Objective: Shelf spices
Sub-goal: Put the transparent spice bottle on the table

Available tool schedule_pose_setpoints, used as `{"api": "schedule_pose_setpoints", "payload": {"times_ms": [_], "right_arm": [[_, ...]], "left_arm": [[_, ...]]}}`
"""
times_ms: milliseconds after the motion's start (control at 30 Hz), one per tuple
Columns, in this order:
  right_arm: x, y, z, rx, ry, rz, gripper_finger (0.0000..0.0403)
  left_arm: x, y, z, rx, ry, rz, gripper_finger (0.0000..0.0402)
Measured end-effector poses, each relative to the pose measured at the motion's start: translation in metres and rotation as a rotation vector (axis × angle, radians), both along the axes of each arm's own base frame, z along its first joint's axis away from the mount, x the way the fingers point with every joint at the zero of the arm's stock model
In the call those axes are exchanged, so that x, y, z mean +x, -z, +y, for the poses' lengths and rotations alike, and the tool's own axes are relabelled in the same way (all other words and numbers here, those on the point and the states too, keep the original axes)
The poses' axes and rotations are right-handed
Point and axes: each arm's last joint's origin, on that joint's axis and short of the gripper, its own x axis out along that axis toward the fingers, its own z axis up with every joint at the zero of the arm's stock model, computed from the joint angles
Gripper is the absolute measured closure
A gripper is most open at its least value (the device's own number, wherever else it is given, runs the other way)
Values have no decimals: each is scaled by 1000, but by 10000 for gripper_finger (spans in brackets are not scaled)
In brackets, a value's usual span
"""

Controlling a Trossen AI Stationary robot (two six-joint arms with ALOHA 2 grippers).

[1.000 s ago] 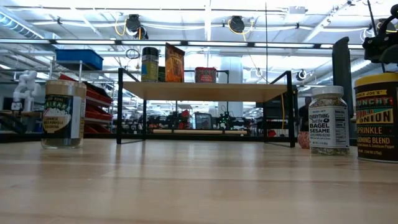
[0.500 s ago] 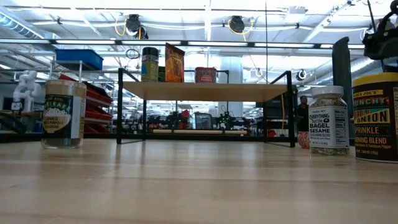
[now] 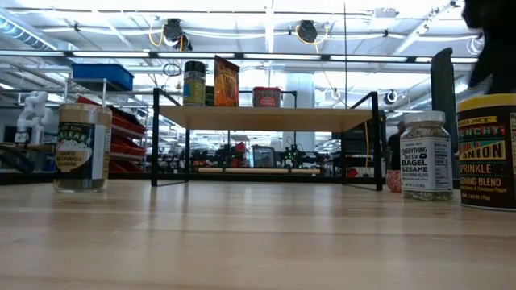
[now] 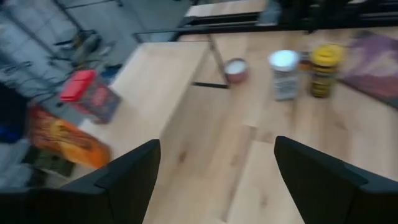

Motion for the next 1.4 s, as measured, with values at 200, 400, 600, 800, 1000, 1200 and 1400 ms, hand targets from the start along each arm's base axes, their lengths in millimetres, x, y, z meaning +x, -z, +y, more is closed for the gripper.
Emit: {"api": "schedule_pose_setpoints", "payload": {"times_ms": [200, 400, 600, 800, 1000, 1200, 1400], "right_arm": [[4, -49, 0, -145, -108, -90, 177], [8, -93, -1, -314, -229, -182, 177], [14, -123, -11, -427, -278, -190, 177], [23, -132, -26, -537, -297, -117, 177], [28, -141, -43, -599, -291, -63, 177], [27, -148, -56, -603, -277, -56, 177], [29, -149, -59, -598, -284, -48, 177]], "left_arm": [[11, -6, 39, 2, -68, 15, 78], [7, -37, 78, -37, -46, -7, 78], [-8, -73, 124, -234, -4, -84, 78], [-13, -75, 170, -375, -49, -83, 78], [-20, -63, 209, -469, -196, -32, 78], [-18, -53, 229, -522, -248, 1, 78], [-7, -41, 240, -519, -291, 46, 78]]}}
